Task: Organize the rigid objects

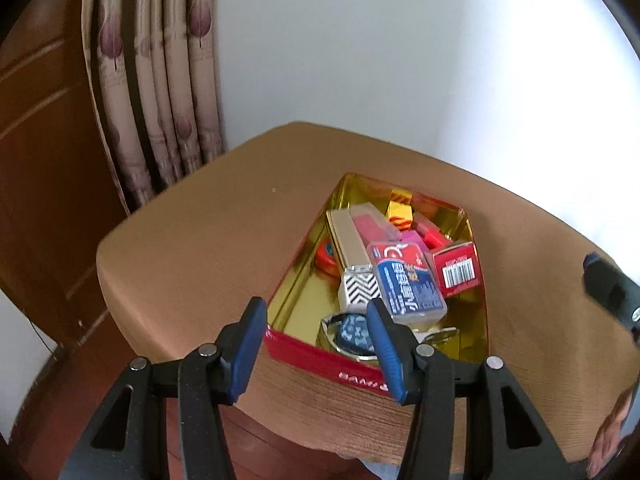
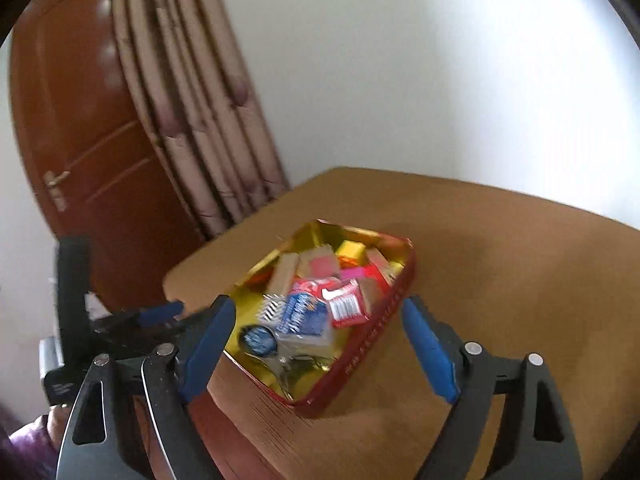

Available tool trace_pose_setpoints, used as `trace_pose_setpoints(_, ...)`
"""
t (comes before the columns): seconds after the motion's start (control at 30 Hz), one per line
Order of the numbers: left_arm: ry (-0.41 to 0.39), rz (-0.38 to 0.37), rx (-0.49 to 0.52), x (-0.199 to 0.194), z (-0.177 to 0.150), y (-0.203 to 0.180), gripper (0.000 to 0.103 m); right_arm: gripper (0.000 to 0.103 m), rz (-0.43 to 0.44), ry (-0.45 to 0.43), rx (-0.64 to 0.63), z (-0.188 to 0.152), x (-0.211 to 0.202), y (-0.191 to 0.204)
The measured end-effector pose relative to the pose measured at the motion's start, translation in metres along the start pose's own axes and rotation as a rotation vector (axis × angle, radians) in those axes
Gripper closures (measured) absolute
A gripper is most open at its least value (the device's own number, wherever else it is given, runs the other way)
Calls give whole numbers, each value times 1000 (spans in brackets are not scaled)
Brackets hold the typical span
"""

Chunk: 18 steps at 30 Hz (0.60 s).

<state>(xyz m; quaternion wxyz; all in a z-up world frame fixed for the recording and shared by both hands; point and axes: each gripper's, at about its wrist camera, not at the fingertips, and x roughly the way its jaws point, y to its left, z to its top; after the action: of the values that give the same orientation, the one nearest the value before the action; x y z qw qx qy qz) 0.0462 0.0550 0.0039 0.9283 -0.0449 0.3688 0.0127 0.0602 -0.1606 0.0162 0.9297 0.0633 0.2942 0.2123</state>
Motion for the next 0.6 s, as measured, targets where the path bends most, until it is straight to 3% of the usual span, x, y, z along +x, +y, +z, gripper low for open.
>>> trace_pose_setpoints(0.1, -31, 20, 34, -2, 2, -6, 50, 14, -96, -15, -3, -5, 0, 4)
trace_pose_setpoints(0.23, -31, 22, 41, -2, 2, -7, 50, 10, -144, -33, -9, -11, -6, 13)
trace_pose_setpoints(0.6, -50, 1, -19, -11, 3, 8, 50, 9, -182, -76, -22, -20, -20, 40)
